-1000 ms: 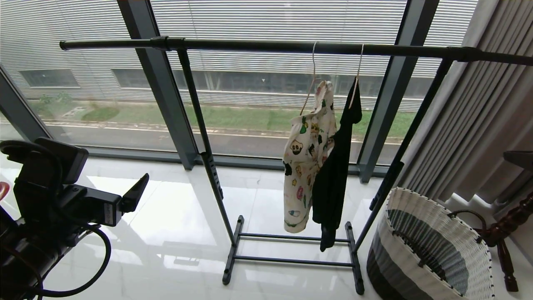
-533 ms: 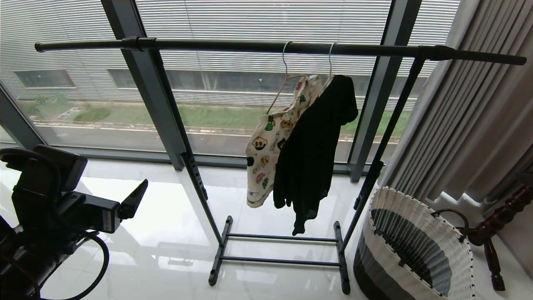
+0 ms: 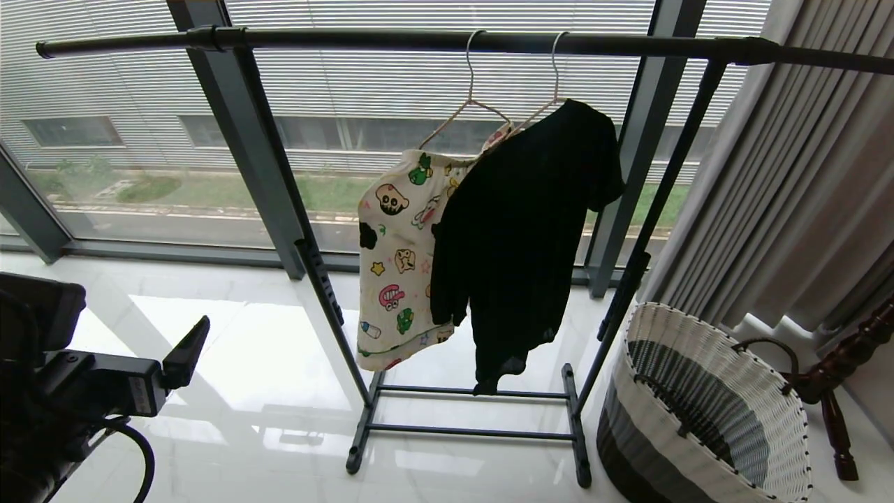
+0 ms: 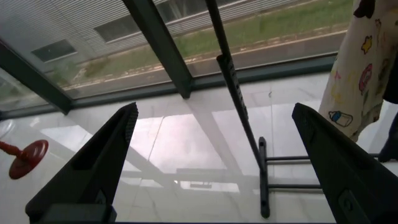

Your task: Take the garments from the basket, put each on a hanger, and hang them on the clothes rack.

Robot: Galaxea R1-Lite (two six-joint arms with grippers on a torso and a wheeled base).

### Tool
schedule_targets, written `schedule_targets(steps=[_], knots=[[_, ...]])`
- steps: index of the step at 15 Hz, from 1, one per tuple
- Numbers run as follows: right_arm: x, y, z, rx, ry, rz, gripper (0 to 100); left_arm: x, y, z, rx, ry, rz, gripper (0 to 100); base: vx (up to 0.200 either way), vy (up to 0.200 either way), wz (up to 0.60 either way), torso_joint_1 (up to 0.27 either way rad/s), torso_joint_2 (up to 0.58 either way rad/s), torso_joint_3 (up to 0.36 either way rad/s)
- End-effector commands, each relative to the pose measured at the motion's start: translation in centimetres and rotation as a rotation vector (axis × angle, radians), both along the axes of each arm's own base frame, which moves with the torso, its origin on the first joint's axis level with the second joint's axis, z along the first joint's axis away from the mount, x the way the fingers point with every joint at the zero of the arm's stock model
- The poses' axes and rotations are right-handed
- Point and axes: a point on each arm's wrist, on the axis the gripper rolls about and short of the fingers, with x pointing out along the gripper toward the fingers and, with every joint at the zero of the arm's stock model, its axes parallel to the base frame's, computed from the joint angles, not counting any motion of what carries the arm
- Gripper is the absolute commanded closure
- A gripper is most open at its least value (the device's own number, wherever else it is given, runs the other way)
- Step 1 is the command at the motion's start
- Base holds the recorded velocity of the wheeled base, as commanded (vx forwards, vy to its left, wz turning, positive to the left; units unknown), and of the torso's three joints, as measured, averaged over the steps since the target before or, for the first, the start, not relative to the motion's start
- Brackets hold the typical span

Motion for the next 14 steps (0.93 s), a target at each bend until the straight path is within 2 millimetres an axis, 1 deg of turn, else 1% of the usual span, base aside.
schedule_targets(steps=[1,3,5,6,7,9,10,12,13,14], knots=[[-2.2,-0.9,-1.3,0.001,-0.026,-0.056,0,-4.1,1.2,-2.1,-0.033,-0.007,0.086,0,0.000,0.000,0.00,-0.212,0.51,0.286],[-4.0,-1.5,-3.2,0.004,-0.031,-0.093,0,-5.9,2.3,-2.5,-0.106,0.000,0.192,0,0.000,0.000,0.00,-0.217,0.51,0.286],[-5.9,-1.9,-5.7,0.006,-0.038,-0.130,0,-8.0,3.3,-3.3,-0.192,-0.002,0.348,0,0.000,0.000,0.00,-0.212,0.50,0.283],[-6.8,-2.0,-7.0,0.011,-0.047,-0.146,0,-9.2,3.6,-3.7,-0.214,-0.006,0.414,0,0.000,0.000,0.00,-0.198,0.51,0.281],[-7.7,-2.1,-8.3,0.013,-0.063,-0.151,0,-10.4,3.5,-4.2,-0.226,-0.018,0.435,0,0.000,0.000,0.00,-0.203,0.49,0.290],[-9.0,-2.3,-10.8,0.023,-0.128,-0.148,0,-13.0,3.0,-5.1,-0.185,-0.068,0.381,0,0.000,0.000,0.00,-0.195,0.48,0.288],[-9.3,-2.3,-11.7,0.025,-0.158,-0.147,0,-13.8,2.7,-5.7,-0.162,-0.074,0.339,0,0.000,0.000,0.00,-0.178,0.47,0.295],[-9.7,-2.4,-12.9,0.022,-0.190,-0.147,0,-15.1,2.3,-7.2,-0.152,-0.060,0.226,0,0.000,0.000,0.00,-0.188,0.47,0.295],[-10.0,-2.4,-13.6,0.022,-0.200,-0.147,0,-15.5,2.2,-8.3,-0.126,-0.013,0.199,0,0.000,0.000,0.00,-0.159,0.47,0.295],[-10.3,-2.4,-14.2,0.019,-0.212,-0.142,0,-15.5,2.2,-8.3,-0.101,0.006,0.198,0,0.000,0.000,0.00,-0.159,0.47,0.295]])
